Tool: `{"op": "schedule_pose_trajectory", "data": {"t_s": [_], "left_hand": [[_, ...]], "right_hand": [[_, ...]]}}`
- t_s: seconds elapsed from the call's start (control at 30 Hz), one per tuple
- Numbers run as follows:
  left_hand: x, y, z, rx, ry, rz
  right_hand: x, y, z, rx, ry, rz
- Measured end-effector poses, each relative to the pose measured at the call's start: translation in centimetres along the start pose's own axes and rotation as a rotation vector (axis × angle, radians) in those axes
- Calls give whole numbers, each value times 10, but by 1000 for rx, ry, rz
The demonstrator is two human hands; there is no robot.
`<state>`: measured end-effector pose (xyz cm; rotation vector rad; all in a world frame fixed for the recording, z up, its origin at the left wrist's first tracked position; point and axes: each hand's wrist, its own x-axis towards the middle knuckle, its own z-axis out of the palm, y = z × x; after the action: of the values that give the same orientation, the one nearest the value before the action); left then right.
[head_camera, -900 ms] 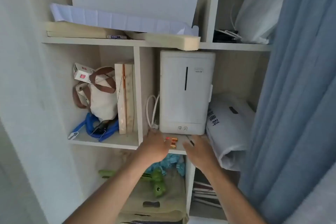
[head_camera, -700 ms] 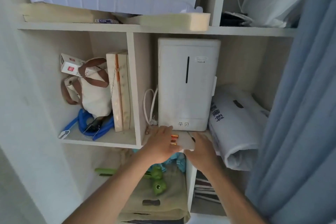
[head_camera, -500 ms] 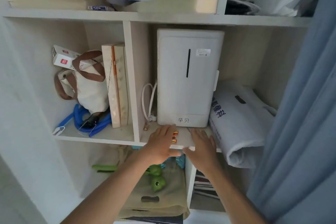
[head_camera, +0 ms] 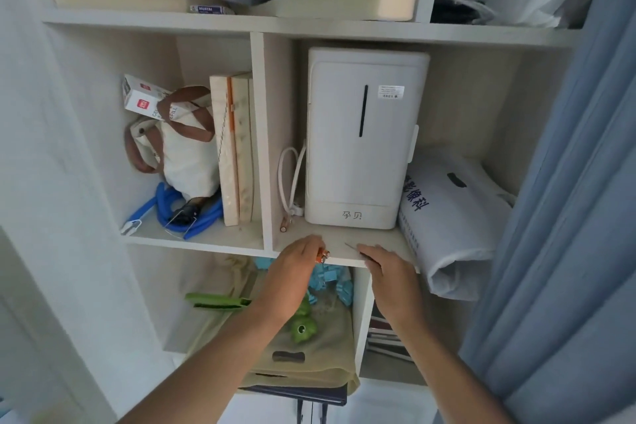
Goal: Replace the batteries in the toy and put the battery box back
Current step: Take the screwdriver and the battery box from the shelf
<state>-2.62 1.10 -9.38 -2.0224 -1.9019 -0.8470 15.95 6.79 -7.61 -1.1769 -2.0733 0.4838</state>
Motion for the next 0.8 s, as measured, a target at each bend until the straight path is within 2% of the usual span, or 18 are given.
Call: {"op": "schedule_pose_trajectory", "data": {"t_s": [0.17,0.3,0.43,0.6,0.7,0.8], "left_hand": [[-21,-7,-22,-3,19,-137],[-50,-18,-72,-28,28,-301],[-105,-47,-143,-179,33,-593],[-193,-90,-234,-274,187,-909],[-248,-116,-286,-81,230,-987],[-302,-140,-336,304,72,-1051]], "right_hand": [[-13,-35,1,203,0,31],[-19,-72,12,390,-68,72],[-30,-126,41,561,-189,97],[-55,-214,93,641,-291,38],[-77,-274,130,671,-405,2],[-102,-327,165,546,-467,-189]]}}
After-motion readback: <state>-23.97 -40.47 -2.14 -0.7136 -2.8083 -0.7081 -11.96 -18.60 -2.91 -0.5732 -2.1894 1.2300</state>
